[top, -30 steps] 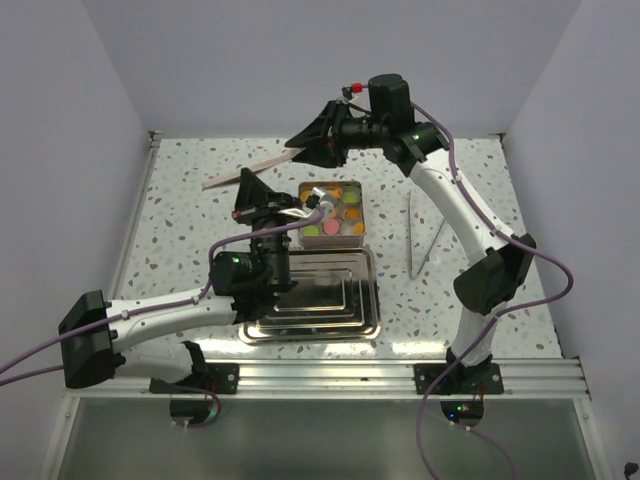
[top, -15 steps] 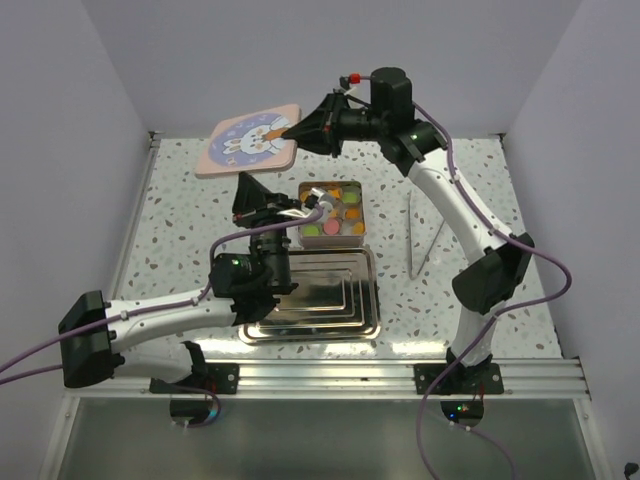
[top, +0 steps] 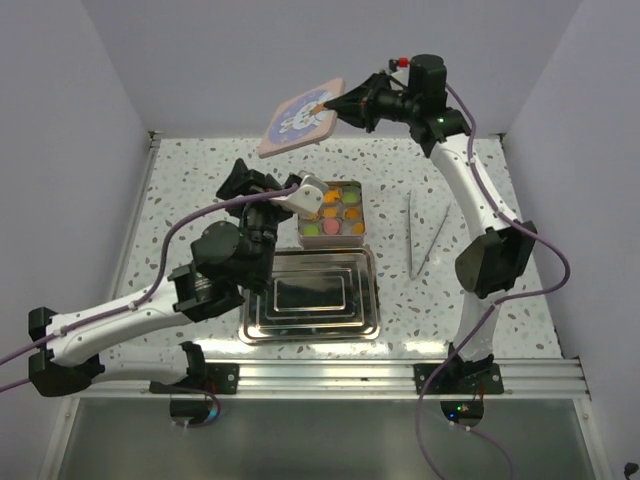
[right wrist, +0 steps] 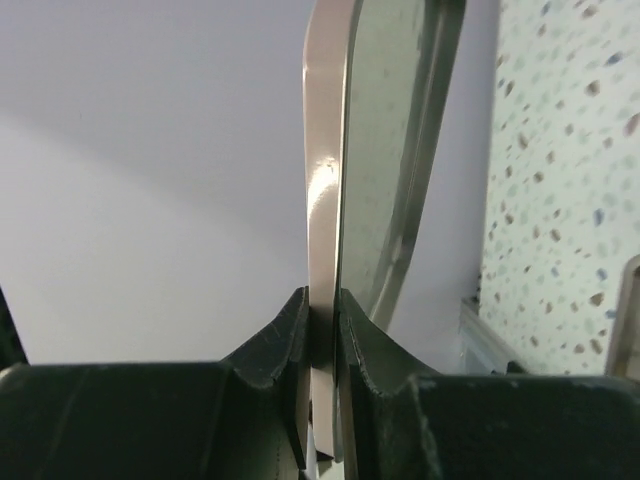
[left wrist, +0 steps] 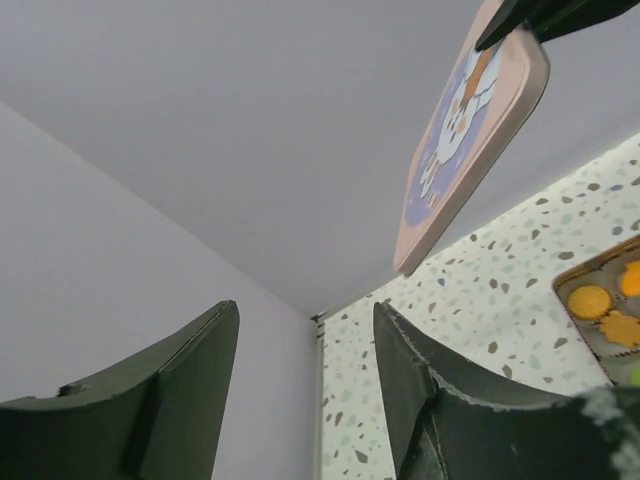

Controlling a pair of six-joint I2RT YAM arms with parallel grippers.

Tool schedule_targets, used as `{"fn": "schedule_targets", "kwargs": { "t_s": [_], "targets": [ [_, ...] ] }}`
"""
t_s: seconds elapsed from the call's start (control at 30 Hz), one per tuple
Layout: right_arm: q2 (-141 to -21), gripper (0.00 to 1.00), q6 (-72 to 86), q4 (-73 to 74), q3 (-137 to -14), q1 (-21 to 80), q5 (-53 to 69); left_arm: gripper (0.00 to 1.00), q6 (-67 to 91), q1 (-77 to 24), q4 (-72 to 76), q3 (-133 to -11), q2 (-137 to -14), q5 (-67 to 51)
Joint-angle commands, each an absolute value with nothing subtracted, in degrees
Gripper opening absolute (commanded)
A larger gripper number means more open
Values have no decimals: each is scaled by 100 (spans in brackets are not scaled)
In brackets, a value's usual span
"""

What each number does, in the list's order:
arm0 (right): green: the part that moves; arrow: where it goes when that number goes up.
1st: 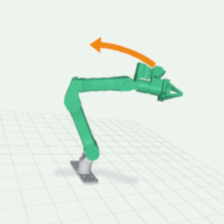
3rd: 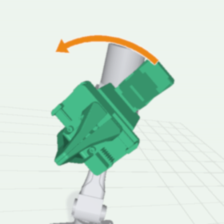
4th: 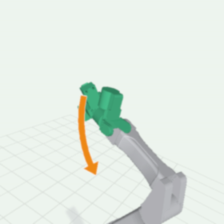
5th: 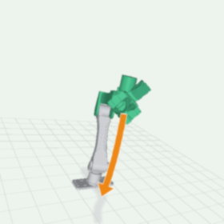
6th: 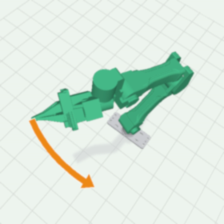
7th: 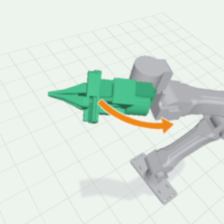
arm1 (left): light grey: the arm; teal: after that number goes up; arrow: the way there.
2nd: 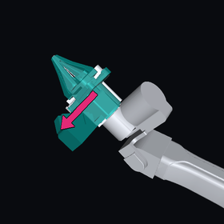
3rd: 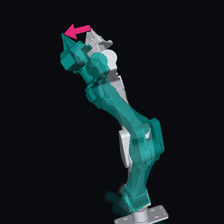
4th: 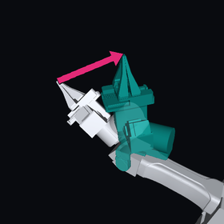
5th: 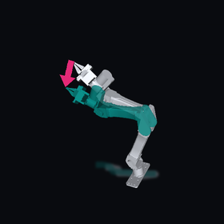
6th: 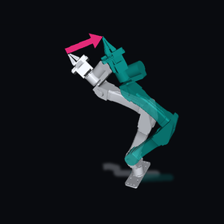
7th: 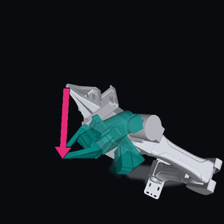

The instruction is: Pack the cookies

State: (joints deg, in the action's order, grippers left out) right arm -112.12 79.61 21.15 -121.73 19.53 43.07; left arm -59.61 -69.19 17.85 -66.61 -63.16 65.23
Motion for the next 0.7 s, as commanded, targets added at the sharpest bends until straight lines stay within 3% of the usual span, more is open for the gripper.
{"fn": "schedule_targets", "kwargs": {
  "t_s": [0.0, 0.13, 0.2, 0.37, 0.53, 0.67],
  "targets": [
    [-10811, 0, 7525, 1863, -11805, 1521, 4333, 64, -4064, -6935, -534, -7126, -6188, 5926],
    [-10381, 0, 7033, 1819, -10814, 1187, 4552, 78, -2816, -6481, -1247, -7617, -6135, 4726],
    [-10056, 0, 6603, 1854, -10400, 1125, 4588, 78, -1538, -5822, -1993, -8205, -6336, 3262],
    [-9510, 0, 6127, 1399, -8940, 1090, 4833, 80, -37, -4213, -2540, -8490, -7117, 1709],
    [-9255, 0, 6011, 208, -7896, 958, 5289, 79, 1939, -2106, -999, -7405, -7338, -1976],
    [-9430, 0, 6074, -676, -7638, 932, 5598, 78, 3117, -1460, 455, -6462, -7567, -3259]
  ]
}}
